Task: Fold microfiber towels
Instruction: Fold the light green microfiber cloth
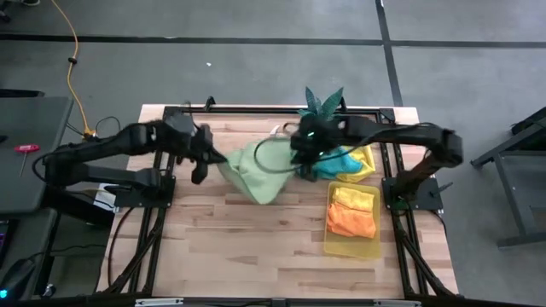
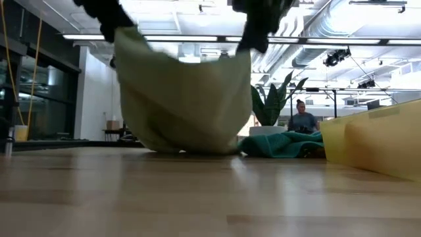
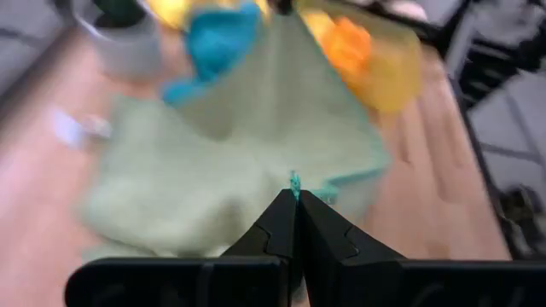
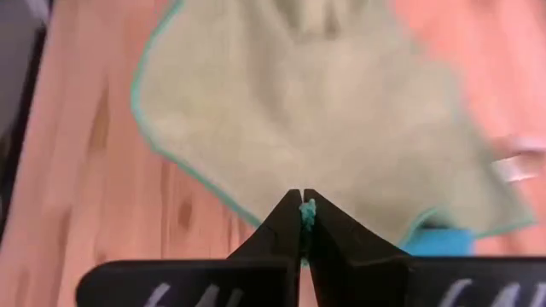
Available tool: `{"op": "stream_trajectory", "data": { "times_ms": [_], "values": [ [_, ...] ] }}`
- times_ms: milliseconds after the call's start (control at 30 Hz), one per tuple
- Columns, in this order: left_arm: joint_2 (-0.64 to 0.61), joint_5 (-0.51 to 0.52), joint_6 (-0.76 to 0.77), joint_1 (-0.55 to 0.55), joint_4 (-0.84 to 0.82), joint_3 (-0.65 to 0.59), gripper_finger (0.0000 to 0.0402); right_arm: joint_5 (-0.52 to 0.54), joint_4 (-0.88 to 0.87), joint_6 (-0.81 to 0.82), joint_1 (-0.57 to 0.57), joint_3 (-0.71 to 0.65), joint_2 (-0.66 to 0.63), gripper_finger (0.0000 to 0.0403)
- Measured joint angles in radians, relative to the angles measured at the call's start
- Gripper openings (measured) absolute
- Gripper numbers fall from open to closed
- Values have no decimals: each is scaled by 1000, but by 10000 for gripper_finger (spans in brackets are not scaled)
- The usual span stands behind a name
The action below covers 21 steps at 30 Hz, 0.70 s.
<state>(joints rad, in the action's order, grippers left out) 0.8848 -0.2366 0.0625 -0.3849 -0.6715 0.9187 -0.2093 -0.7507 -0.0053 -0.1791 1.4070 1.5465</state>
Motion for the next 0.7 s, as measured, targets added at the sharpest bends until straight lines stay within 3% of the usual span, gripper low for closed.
{"op": "stream_trajectory", "data": {
  "times_ms": [233,400,700],
  "values": [
    [0,172,-118,-176,-98,237,0,171,92,119,-39,0,-217,0],
    [2,240,-235,-291,-128,335,0,267,119,139,-82,0,-296,0],
    [3,367,-389,-415,-132,378,0,267,265,144,-151,0,-291,0]
  ]
}}
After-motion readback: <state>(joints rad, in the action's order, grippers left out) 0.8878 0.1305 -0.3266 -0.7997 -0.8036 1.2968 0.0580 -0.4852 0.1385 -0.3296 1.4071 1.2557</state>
